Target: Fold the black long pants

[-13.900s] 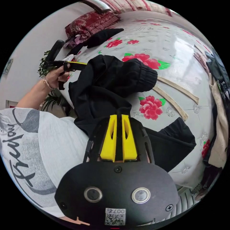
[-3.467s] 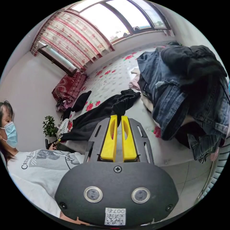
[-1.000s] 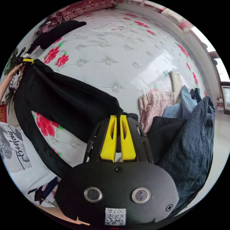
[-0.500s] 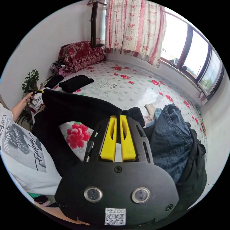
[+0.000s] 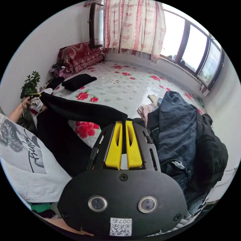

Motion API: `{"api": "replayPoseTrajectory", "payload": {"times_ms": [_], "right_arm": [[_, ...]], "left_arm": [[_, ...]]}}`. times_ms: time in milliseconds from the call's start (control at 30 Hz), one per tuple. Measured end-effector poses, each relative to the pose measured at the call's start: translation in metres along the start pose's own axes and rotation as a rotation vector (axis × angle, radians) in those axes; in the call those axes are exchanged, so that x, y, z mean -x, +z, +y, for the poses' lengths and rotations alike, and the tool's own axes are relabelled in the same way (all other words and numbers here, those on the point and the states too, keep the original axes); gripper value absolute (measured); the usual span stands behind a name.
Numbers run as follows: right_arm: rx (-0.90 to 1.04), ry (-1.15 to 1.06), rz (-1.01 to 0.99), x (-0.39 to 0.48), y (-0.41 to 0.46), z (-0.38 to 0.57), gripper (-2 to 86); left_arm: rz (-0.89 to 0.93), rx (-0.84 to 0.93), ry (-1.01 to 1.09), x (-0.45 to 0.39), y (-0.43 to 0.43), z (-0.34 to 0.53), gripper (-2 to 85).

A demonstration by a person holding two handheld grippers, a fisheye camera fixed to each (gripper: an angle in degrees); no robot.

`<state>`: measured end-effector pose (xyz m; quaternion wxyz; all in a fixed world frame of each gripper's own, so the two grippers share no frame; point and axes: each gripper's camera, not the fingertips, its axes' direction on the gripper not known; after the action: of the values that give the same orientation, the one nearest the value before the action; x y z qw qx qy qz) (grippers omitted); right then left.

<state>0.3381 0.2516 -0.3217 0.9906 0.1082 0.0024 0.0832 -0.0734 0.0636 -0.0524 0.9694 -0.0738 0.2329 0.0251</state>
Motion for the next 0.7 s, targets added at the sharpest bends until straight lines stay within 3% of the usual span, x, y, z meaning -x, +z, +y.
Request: {"api": "replayPoseTrajectory", "payload": {"times_ms": [100,167,300,333,400,533,700], "right_arm": [[-0.036,-0.025,0.08,0.017,-0.027,0.052,0.2],[0.041,0.025,0.105,0.024,-0.009,0.097,0.3],[0.535,0.338,-0.107,0.023,0.091,0.214,0.4],[0.55,0.409,-0.152,0.021,0.092,0.234,0.4],[0.423,0.542,-0.171,0.006,0.07,0.248,0.9],[0.18,0.809,-0.256,-0.061,0.033,0.263,4.1],[0.175,0.878,-0.157,-0.121,0.044,0.258,7.3]], "left_arm": [[-0.05,0.0,0.017,-0.016,-0.012,0.051,3.0],[-0.071,0.043,-0.031,-0.019,0.001,0.088,3.6],[-0.1,0.305,-0.343,-0.002,0.068,0.172,5.2],[-0.114,0.336,-0.375,0.0,0.074,0.181,5.2],[-0.139,0.364,-0.483,0.005,0.076,0.207,5.1],[-0.071,0.232,-0.584,0.012,0.054,0.215,6.3],[0.027,0.129,-0.625,0.013,0.049,0.203,8.2]]}}
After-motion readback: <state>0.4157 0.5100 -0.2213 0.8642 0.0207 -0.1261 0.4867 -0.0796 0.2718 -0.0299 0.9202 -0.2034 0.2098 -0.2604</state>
